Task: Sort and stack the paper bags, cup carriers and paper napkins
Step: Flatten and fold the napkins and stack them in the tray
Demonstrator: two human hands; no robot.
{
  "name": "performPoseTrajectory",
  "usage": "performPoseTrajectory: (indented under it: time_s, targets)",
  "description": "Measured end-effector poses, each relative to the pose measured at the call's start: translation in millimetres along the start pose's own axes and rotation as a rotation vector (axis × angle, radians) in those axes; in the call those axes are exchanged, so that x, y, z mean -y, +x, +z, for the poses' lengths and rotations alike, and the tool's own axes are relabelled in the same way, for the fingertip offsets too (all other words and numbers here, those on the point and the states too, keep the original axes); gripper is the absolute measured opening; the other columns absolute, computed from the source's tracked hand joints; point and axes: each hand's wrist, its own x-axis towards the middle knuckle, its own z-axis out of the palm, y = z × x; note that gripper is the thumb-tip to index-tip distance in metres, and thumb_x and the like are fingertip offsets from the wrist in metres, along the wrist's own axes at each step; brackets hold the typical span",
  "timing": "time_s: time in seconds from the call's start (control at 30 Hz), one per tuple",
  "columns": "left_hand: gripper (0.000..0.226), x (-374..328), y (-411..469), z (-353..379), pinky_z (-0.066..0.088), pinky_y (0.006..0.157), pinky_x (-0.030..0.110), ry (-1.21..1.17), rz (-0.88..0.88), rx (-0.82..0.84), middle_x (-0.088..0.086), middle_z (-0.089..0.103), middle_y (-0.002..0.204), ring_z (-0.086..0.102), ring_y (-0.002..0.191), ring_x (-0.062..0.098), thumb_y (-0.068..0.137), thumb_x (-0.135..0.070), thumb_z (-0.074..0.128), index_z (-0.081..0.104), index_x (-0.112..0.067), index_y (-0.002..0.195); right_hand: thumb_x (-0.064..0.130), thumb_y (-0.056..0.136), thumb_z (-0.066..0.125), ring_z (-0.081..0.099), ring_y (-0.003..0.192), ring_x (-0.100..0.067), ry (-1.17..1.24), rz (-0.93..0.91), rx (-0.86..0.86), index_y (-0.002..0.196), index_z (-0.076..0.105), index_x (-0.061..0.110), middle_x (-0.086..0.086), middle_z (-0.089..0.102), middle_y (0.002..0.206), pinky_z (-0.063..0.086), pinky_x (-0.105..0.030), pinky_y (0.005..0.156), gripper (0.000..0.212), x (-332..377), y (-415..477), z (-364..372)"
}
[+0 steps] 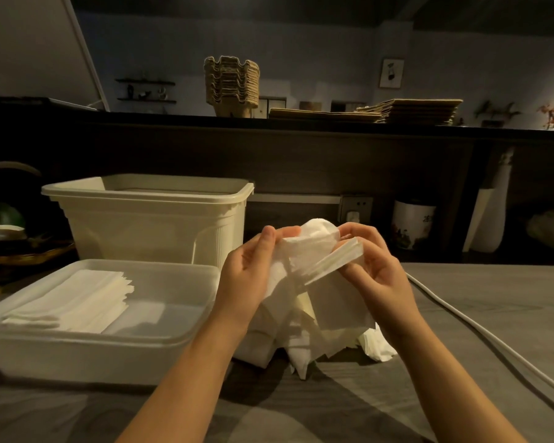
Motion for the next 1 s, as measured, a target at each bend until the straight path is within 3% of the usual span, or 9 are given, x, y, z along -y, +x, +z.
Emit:
performPoseTrajectory:
  time_s: [0.07, 0.2, 0.4, 0.43, 0.5, 0.57, 0.73, 0.87, 1.0]
  targets:
    - [0.031, 0.0, -0.4, -0.2, 0.045, 0.071, 0.009, -0.009, 0.002, -0.011, -0.021, 0.066, 0.094, 0.056, 0.092, 0.002, 0.087, -0.045, 0.040, 0.070, -0.037, 0.086, 0.054, 0.061, 0.055, 0.052, 0.098, 0.002, 0.000, 0.018, 0.013, 0.077, 0.065, 0.048, 0.033, 0.052, 0.100, 0.050, -0.030, 0.076, 0.019, 0.2, -0.2, -0.5]
    - [0.021, 2.5, 1.0, -1.5, 0.046, 0.071, 0.005, 0.070, 0.092, 0.030, -0.033, 0.065, 0.086, 0.056, 0.087, -0.014, 0.092, -0.024, 0.052, 0.068, -0.037, 0.088, 0.057, 0.058, 0.055, 0.048, 0.102, 0.002, -0.024, 0.036, 0.060, 0.079, 0.064, 0.048, 0.041, 0.052, 0.094, 0.047, -0.033, 0.083, 0.025, 0.0, -1.6, -0.4]
    - [0.026, 5.1, -0.2, -2.5, 0.043, 0.071, 0.001, 0.179, 0.190, 0.088, -0.036, 0.064, 0.084, 0.056, 0.093, -0.016, 0.087, -0.012, 0.061, 0.066, -0.037, 0.090, 0.045, 0.069, 0.064, 0.053, 0.097, -0.006, -0.022, 0.032, 0.009, 0.080, 0.065, 0.041, 0.033, 0.056, 0.090, 0.050, -0.037, 0.084, 0.012, -0.5, 1.2, -4.9]
    - [0.027, 5.9, 0.3, -3.0, 0.043, 0.072, 0.001, 0.189, 0.200, 0.083, -0.035, 0.065, 0.085, 0.056, 0.094, -0.016, 0.087, -0.011, 0.061, 0.066, -0.037, 0.090, 0.035, 0.077, 0.068, 0.052, 0.096, -0.002, -0.055, 0.044, 0.031, 0.083, 0.062, 0.040, 0.035, 0.055, 0.088, 0.050, -0.035, 0.084, 0.009, -1.2, 1.6, -4.7]
    - [0.027, 6.8, 0.9, -3.4, 0.043, 0.071, 0.001, 0.195, 0.201, 0.071, -0.034, 0.065, 0.086, 0.056, 0.095, -0.016, 0.086, -0.011, 0.062, 0.066, -0.038, 0.090, 0.017, 0.086, 0.064, 0.044, 0.096, 0.012, -0.179, 0.034, 0.109, 0.084, 0.058, 0.040, 0.045, 0.050, 0.088, 0.043, -0.023, 0.082, 0.023, -2.9, 0.7, -2.4]
    - [0.024, 7.4, 1.5, -2.9, 0.044, 0.072, 0.002, 0.197, 0.195, 0.061, -0.036, 0.064, 0.085, 0.055, 0.093, -0.018, 0.085, -0.014, 0.064, 0.066, -0.038, 0.090, 0.015, 0.087, 0.062, 0.039, 0.094, 0.020, -0.250, 0.044, 0.171, 0.083, 0.057, 0.041, 0.048, 0.048, 0.089, 0.036, -0.015, 0.078, 0.027, -2.7, 0.2, -0.6]
    - [0.021, 9.1, 3.7, -3.0, 0.047, 0.072, 0.005, 0.089, 0.126, -0.022, -0.028, 0.068, 0.079, 0.061, 0.086, -0.012, 0.081, -0.013, 0.068, 0.069, -0.034, 0.080, 0.015, 0.088, 0.059, 0.055, 0.082, 0.006, -0.235, 0.074, 0.115, 0.082, 0.057, 0.037, 0.018, 0.061, 0.085, 0.045, -0.016, 0.070, 0.024, -2.6, 1.9, -0.8]
    - [0.021, 11.0, 5.7, -3.8, 0.050, 0.071, 0.010, 0.052, 0.080, -0.075, -0.022, 0.070, 0.076, 0.063, 0.081, -0.009, 0.081, -0.010, 0.068, 0.069, -0.031, 0.076, 0.015, 0.088, 0.060, 0.053, 0.080, 0.005, -0.352, 0.019, 0.078, 0.080, 0.053, 0.039, 0.016, 0.057, 0.087, 0.044, -0.011, 0.067, 0.025, -2.6, 2.2, 0.8]
    - [0.019, 11.6, 5.7, -5.1, 0.051, 0.079, 0.020, 0.042, 0.062, -0.113, -0.022, 0.070, 0.077, 0.064, 0.083, -0.005, 0.081, -0.013, 0.069, 0.070, -0.031, 0.075, 0.016, 0.090, 0.057, 0.052, 0.083, 0.003, -0.324, 0.064, 0.039, 0.079, 0.055, 0.037, 0.017, 0.055, 0.090, 0.043, -0.013, 0.067, 0.023, -1.0, 2.3, 0.4]
